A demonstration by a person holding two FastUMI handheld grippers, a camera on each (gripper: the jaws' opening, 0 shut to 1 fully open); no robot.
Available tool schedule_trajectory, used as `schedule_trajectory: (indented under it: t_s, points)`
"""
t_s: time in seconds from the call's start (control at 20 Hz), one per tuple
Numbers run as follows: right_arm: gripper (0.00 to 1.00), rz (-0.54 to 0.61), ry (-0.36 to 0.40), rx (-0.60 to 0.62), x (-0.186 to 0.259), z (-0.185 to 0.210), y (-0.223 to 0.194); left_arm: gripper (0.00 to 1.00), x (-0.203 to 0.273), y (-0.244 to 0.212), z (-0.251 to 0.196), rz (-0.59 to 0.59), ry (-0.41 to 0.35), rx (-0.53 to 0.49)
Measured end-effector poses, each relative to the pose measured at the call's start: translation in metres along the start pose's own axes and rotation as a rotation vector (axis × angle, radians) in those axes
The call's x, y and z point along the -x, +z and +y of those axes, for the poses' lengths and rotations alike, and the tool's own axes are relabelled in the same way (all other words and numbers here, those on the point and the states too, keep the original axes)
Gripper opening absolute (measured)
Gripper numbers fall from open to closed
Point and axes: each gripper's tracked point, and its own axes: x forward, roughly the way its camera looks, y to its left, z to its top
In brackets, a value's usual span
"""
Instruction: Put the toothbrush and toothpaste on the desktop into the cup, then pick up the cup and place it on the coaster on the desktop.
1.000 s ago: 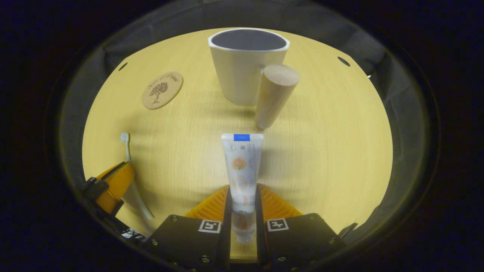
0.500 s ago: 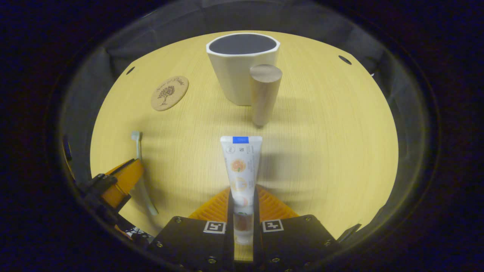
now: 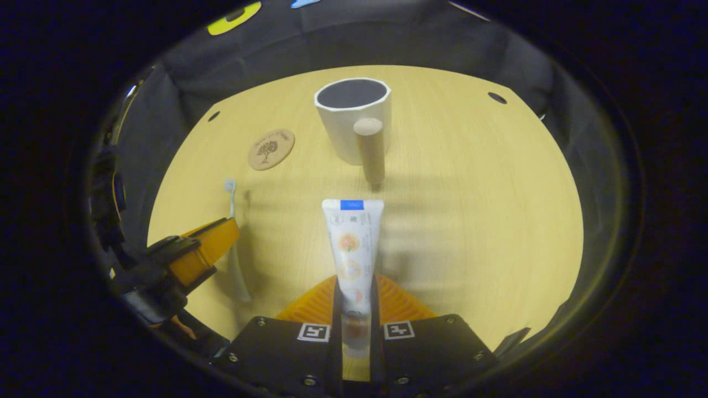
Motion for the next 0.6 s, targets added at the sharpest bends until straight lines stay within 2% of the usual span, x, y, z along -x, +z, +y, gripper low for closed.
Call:
schedule_trajectory:
  t_s: [0.35, 0.6]
  points:
    - [0.21, -0.125, 0.016, -0.080, 0.027, 0.005, 0.011, 0.08, 0.030, 0.030, 0.013, -0.089, -0.017, -0.054]
    - [0.21, -0.194, 0.035, -0.096, 0.054, 0.008, 0.035, 0.08, 0.056, 0.060, 0.019, -0.162, -0.016, -0.068]
